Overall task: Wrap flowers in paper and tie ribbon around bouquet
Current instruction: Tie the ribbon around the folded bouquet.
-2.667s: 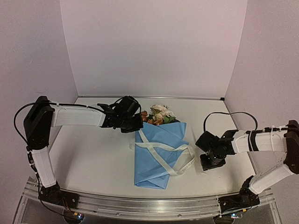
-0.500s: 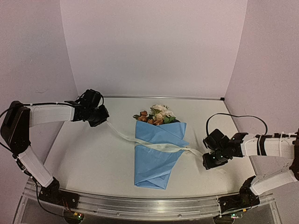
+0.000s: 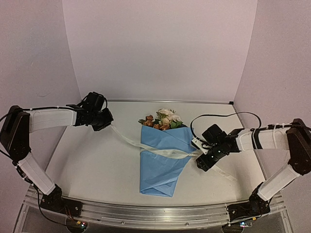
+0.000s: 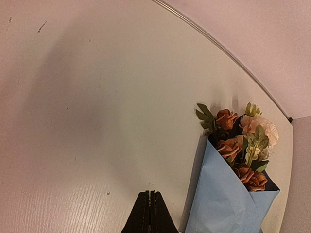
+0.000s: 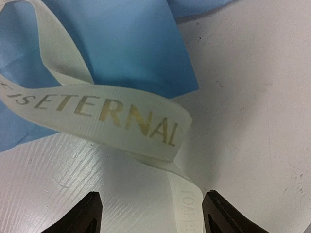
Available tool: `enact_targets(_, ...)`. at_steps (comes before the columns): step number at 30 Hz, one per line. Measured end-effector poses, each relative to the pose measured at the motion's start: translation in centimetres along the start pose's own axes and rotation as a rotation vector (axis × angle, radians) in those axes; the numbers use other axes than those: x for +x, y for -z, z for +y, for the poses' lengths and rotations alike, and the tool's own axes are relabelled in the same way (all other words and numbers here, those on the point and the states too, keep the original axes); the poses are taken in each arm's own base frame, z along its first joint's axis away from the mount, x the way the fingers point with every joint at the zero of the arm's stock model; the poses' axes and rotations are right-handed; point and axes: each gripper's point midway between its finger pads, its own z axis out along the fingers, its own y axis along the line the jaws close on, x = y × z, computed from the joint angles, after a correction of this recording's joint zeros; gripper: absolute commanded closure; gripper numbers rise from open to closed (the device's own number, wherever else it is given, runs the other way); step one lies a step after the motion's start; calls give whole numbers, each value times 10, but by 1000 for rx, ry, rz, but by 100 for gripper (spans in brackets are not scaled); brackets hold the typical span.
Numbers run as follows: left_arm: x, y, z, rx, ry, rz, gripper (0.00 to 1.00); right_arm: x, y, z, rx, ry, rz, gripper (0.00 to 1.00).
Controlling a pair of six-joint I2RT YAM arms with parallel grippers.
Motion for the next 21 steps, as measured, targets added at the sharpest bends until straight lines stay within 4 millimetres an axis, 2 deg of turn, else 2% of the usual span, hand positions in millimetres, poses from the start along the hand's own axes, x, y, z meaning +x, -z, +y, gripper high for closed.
enact_targets(4,-1,2,-1,4,1,-3,100,-1,-13,-3,-3,20,33,36)
enact_targets(5,-2,2,-1,5,1,-5,100,-1,-16,-4,-1,23,37,43)
enact_targets(9,-4,4,0,5,7,-11,100,-1,-18,-8,25,15,40,88)
enact_targets(10,-5,4,1,3,13,-14,100,-2,-18,-9,34,9,38,96)
enact_targets(11,-6,5,4,-1,21,-17,100,-2,-18,-11,43,4,36,100)
enact_targets(14,-9,10,21,-32,52,-34,100,3,-15,-15,68,-22,29,100)
enact_targets(21,-24,24,82,-148,179,-97,100,12,4,-24,121,-49,-3,100)
